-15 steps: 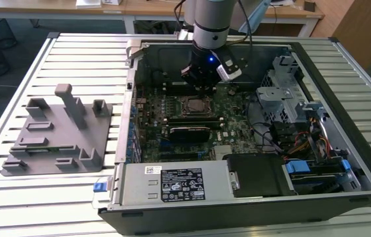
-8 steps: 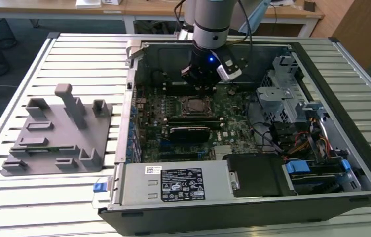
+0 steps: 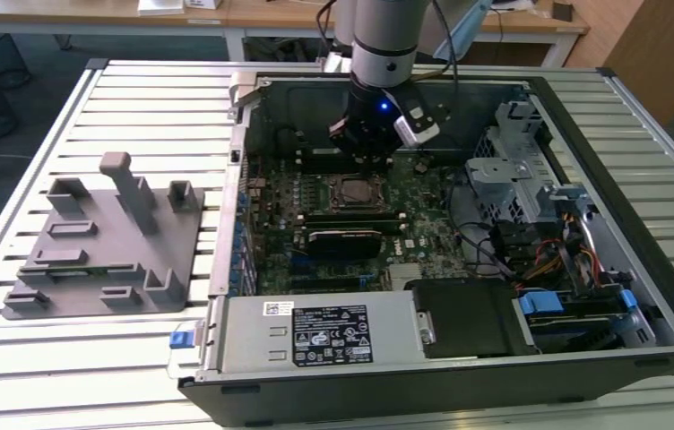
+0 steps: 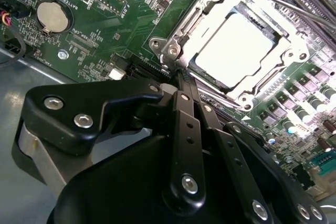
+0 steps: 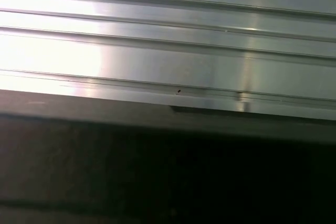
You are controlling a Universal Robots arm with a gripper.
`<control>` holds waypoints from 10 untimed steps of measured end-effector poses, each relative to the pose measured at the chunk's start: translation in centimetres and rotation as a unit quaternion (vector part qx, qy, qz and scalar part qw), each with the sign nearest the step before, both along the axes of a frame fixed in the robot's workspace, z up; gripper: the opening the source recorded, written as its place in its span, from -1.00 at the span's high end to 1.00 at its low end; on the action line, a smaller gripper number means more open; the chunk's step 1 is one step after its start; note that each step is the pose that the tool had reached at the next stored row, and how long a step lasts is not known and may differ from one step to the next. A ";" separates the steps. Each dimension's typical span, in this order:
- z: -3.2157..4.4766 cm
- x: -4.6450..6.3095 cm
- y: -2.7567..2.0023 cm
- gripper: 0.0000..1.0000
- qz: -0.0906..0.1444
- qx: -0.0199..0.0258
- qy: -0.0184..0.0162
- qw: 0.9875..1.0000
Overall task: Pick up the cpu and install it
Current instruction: 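Install the first cpu locking lever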
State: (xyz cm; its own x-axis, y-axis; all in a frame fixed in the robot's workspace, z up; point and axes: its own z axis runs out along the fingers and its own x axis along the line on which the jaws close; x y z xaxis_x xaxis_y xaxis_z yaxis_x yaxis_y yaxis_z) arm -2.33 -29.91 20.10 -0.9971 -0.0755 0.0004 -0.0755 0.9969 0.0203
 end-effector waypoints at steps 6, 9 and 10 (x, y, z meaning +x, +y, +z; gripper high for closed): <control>-0.24 0.0 -0.02 0.78 0.000 -0.007 0.001 1.000; -0.43 0.1 -0.01 0.78 0.000 -0.007 0.001 1.000; -0.49 0.1 0.00 0.78 0.000 -0.007 0.001 1.000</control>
